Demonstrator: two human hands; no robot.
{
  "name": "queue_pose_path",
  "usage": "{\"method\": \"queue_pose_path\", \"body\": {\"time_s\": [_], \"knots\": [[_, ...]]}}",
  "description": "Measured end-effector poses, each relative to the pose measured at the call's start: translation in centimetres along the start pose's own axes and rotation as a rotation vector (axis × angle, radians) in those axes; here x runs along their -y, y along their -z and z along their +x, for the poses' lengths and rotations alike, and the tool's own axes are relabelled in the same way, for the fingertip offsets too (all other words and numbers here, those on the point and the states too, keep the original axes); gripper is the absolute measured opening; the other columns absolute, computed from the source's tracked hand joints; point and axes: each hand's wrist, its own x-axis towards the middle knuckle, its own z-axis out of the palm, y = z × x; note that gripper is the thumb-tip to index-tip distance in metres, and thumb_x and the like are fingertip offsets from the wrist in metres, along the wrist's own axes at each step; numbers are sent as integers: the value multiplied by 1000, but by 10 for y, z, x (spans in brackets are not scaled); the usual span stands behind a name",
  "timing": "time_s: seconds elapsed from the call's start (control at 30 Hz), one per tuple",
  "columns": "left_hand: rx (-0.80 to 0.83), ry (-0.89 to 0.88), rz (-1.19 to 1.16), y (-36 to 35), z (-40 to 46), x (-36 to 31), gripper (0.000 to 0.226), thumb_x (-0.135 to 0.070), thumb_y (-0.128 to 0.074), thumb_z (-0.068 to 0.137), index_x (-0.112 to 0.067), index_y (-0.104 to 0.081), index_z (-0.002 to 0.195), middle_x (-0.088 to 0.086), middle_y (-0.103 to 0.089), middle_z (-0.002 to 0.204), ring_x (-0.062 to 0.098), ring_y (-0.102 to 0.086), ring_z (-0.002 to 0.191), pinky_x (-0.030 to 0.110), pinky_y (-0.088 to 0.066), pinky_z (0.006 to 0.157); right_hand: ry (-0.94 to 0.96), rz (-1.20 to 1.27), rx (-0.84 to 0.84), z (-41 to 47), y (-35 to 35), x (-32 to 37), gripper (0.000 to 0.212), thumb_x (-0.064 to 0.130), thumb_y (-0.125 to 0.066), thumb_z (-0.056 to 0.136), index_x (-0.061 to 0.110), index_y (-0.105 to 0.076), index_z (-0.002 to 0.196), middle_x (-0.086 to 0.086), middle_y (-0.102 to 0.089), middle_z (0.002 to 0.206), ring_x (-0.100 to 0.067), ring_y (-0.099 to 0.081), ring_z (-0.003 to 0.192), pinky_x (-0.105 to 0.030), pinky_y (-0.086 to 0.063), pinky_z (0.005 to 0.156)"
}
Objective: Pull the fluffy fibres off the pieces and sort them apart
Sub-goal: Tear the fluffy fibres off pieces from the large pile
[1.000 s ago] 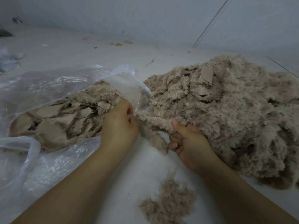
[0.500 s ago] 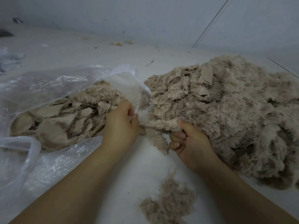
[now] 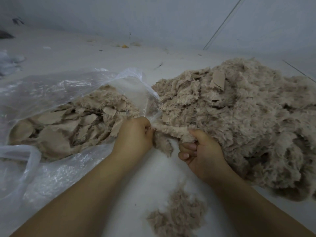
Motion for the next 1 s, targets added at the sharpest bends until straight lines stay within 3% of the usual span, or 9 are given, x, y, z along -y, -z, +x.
{"method": "queue_pose_path", "body": {"time_s": [0.17, 0.3, 0.37, 0.43, 0.53, 0.67, 0.77, 0.9, 1.0], "knots": [[-101, 66, -20, 1, 2, 5, 25, -2, -63, 84, -2, -53, 62, 5, -48, 55, 19, -42, 53, 33, -27, 51, 11, 0, -7, -1, 0, 2, 30, 12, -39, 97, 18, -32, 68, 7, -21, 43, -6, -22, 34, -19, -27, 35], [-141, 219, -244, 5, 10, 14, 24, -9, -66, 85, -6, -55, 65, 11, -55, 58, 25, -50, 55, 36, -45, 55, 35, -28, 1, 0, 0, 1, 28, 12, -43, 97, 18, -35, 71, 6, -23, 44, -6, -24, 35, -21, -30, 36], [-38, 109, -234, 4, 5, 7, 15, -6, -68, 82, -16, -60, 74, 5, -60, 66, 23, -57, 60, 33, -49, 60, 70, -96, 28, -1, 0, -3, 27, 10, -50, 96, 17, -37, 73, 5, -31, 46, -5, -29, 36, -22, -34, 41], [45, -82, -122, 0, -3, -1, 25, -1, -67, 78, -18, -69, 96, 2, -64, 87, 17, -58, 75, 22, -42, 69, 88, -123, 79, -1, 1, -4, 24, 5, -54, 94, 15, -41, 77, 4, -39, 49, -4, -34, 38, -23, -36, 43], [13, -179, -135, 1, -8, -9, 38, -5, -63, 75, -17, -70, 111, -2, -50, 104, 12, -54, 85, 21, -45, 69, 128, -222, 186, -2, 2, -4, 24, -7, -46, 93, 12, -49, 78, 3, -43, 53, -3, -35, 39, -21, -38, 44], [121, -269, -260, 1, -9, -16, 41, -13, -66, 73, -16, -69, 114, -11, -53, 100, 1, -53, 89, 15, -45, 76, 209, -406, 303, -4, 3, -4, 10, -3, -54, 79, 4, -60, 83, -7, -45, 63, -5, -42, 52, -21, -37, 49], [229, -182, -391, -2, -10, -17, 19, 7, -58, 80, -10, -67, 84, -4, -61, 70, 5, -56, 62, 25, -47, 59, 192, -365, 298, -4, 3, -5, 24, 2, -59, 81, 18, -65, 63, 3, -50, 54, -4, -45, 48, -19, -39, 47], [117, 23, -428, -5, -8, -7, 31, 16, -39, 84, -11, -54, 78, 13, -57, 51, 14, -55, 38, 35, -49, 37, 151, -307, 242, -4, 2, -3, 25, 7, -50, 97, 4, -63, 77, 8, -55, 50, -1, -46, 41, -17, -39, 43], [-31, 33, -319, -4, -3, -4, 25, 17, -41, 80, -4, -55, 79, 17, -56, 53, 20, -54, 43, 40, -49, 42, 159, -348, 263, -4, 2, -4, 25, 9, -51, 95, 3, -61, 74, 10, -43, 45, -1, -35, 36, -18, -37, 44]]}}
